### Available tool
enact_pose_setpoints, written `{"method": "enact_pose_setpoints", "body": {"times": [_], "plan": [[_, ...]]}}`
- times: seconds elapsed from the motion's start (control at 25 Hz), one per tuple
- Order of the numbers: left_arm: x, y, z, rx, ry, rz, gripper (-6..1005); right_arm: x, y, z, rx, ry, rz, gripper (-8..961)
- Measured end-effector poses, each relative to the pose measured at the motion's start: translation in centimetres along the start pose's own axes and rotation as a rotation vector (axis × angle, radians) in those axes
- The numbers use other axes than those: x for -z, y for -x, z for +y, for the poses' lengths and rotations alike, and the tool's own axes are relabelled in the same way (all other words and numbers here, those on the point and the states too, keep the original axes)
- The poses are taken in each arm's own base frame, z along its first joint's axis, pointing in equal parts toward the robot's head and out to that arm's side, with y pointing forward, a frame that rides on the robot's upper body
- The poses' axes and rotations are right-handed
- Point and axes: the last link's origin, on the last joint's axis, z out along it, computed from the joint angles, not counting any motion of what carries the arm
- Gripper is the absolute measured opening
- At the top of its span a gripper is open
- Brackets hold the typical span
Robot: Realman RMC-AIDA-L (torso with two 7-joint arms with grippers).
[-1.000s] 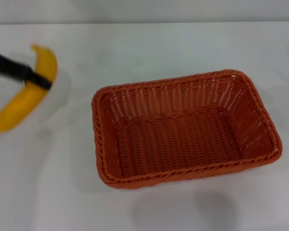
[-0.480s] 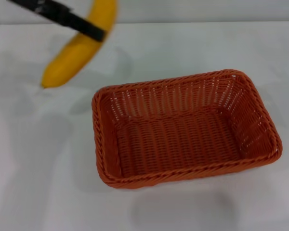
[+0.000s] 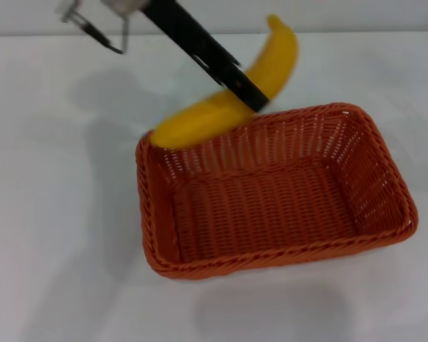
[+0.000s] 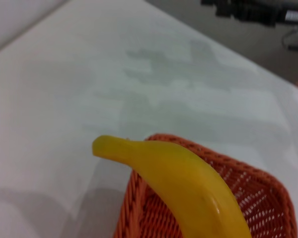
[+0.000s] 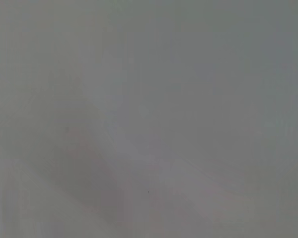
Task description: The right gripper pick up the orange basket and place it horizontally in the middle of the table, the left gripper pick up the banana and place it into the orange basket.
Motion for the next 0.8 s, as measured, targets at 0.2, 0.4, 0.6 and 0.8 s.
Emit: {"method": "enact_pose_setpoints", "body": {"times": [0.2,0.4,0.6,0.8], "plan": [[-2.9,-0.7,1.3,-0.036,0.058,-0.062,534,0.1,-0.1,0.0,0.001,-0.003,-0.013,693],[-3.3,-1.0,1.5,-0.047,0.061,-0.059,540,0.3,-0.1,-0.2,0.004,-0.008,-0.018,693],[-2.8,-0.8,0.9,-0.057,0.047,-0.007,638,1.0,-0.1,-0.4,-0.003,-0.024,-0.036,693],[-0.2,0.7,-1.4,-0.067,-0.021,0.230,759,1.2,-0.2,-0.4,0.019,-0.027,-0.051,693]]}}
